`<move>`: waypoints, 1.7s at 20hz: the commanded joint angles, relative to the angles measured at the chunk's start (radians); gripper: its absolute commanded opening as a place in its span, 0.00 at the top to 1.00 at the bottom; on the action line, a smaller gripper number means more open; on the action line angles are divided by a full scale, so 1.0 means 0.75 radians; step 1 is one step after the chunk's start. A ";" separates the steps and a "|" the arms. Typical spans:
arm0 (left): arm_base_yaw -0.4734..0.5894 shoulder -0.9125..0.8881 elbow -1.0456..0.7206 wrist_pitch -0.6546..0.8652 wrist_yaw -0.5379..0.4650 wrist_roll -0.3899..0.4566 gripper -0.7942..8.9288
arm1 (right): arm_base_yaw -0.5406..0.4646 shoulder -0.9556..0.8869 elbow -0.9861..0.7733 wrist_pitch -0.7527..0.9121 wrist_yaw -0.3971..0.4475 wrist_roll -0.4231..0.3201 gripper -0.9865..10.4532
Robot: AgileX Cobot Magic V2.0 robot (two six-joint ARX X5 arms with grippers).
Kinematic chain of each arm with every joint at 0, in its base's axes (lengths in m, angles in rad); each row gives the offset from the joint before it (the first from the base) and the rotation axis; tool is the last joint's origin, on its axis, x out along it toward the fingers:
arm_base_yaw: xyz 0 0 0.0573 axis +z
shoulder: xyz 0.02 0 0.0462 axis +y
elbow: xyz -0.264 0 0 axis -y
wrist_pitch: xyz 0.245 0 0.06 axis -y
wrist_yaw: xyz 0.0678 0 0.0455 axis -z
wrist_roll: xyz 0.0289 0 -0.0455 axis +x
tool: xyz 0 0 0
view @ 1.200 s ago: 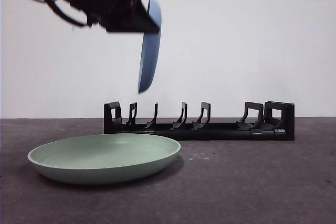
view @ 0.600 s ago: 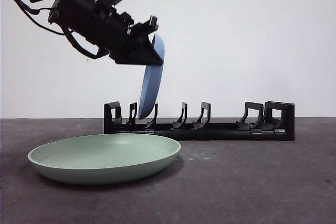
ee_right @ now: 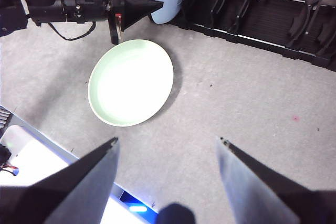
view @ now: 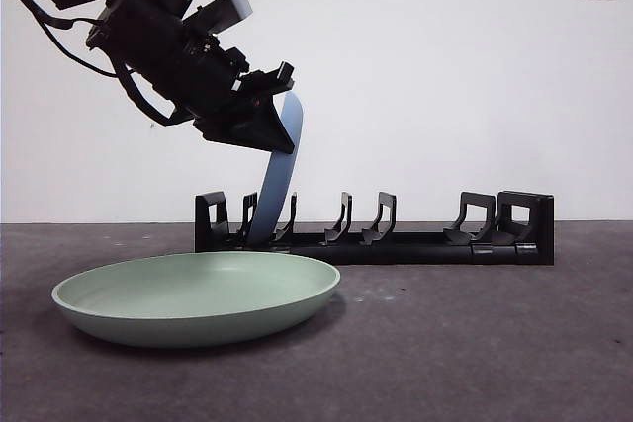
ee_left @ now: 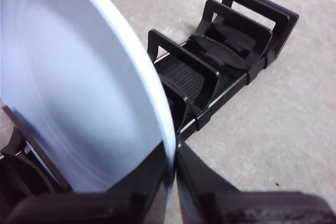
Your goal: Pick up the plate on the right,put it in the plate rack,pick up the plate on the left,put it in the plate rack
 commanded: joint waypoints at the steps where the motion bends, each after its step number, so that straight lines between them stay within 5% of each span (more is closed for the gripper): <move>1: 0.009 0.012 -0.011 -0.049 -0.020 -0.004 0.87 | 0.002 0.003 -0.011 0.006 -0.002 -0.014 0.64; 4: 0.006 0.012 -0.010 -0.064 0.005 -0.005 0.72 | 0.002 0.003 -0.011 0.004 -0.002 -0.014 0.64; 16: 0.006 -0.255 -0.010 -0.219 0.050 -0.040 0.72 | 0.002 0.023 -0.011 0.008 -0.002 -0.014 0.64; 22: 0.006 -0.616 -0.010 -0.598 0.050 0.068 0.71 | 0.002 0.135 -0.011 0.051 -0.008 -0.014 0.64; 26: 0.006 -0.888 -0.010 -0.899 0.049 0.148 0.52 | 0.008 0.251 -0.011 0.096 -0.055 -0.015 0.64; 34: 0.006 -1.306 0.016 -1.350 0.038 0.326 0.42 | 0.264 0.577 -0.011 0.246 -0.044 0.013 0.64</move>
